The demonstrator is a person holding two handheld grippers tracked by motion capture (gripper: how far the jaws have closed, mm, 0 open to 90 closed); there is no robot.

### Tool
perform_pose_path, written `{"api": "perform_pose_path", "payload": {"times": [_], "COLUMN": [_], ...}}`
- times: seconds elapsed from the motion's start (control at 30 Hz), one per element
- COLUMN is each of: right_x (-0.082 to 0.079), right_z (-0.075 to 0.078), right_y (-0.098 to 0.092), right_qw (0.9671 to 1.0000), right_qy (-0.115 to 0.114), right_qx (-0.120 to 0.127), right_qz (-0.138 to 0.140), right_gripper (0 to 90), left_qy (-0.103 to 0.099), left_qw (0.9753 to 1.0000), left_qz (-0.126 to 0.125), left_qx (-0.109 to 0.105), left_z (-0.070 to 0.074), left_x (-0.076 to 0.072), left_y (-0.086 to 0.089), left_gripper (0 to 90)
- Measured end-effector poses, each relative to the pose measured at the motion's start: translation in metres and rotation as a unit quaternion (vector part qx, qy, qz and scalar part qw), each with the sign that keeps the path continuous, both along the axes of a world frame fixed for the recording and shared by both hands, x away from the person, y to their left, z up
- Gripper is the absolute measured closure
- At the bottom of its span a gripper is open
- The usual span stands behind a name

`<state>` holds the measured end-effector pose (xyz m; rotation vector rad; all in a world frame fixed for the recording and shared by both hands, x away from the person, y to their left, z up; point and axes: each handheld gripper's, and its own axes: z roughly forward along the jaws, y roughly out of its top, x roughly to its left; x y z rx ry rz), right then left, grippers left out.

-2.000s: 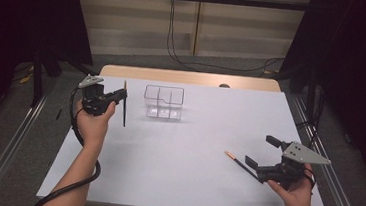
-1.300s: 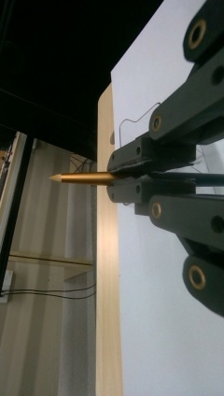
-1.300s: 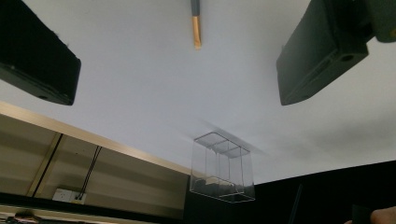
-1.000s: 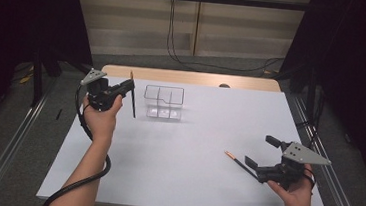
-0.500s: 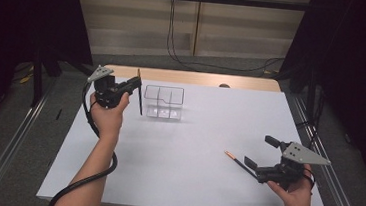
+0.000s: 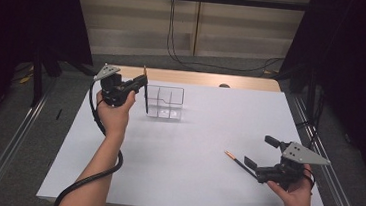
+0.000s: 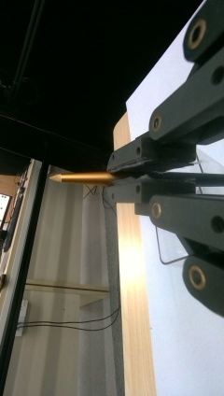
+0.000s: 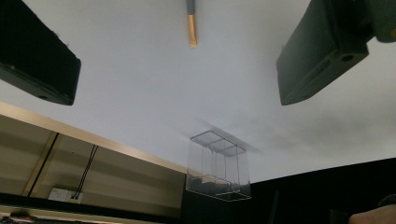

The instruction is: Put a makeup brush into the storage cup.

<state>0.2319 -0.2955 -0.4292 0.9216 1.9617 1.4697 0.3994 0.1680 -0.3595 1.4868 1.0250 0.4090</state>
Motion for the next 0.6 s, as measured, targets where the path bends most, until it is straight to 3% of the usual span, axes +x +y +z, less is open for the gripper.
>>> {"api": "perform_pose_path", "payload": {"times": [0.6], "right_x": [0.000], "right_z": [0.000], "right_y": [0.000], "right_qw": [1.0000], "right_qy": [0.002], "right_qx": [0.001], "right_qz": [0.004], "right_gripper": [0.0], "left_qy": [-0.009], "left_qw": [0.9998], "left_qz": [-0.016], "left_qx": [0.001], "left_z": [0.001], "left_x": [0.010], "left_y": [-0.022], "left_gripper": [84.4]}}
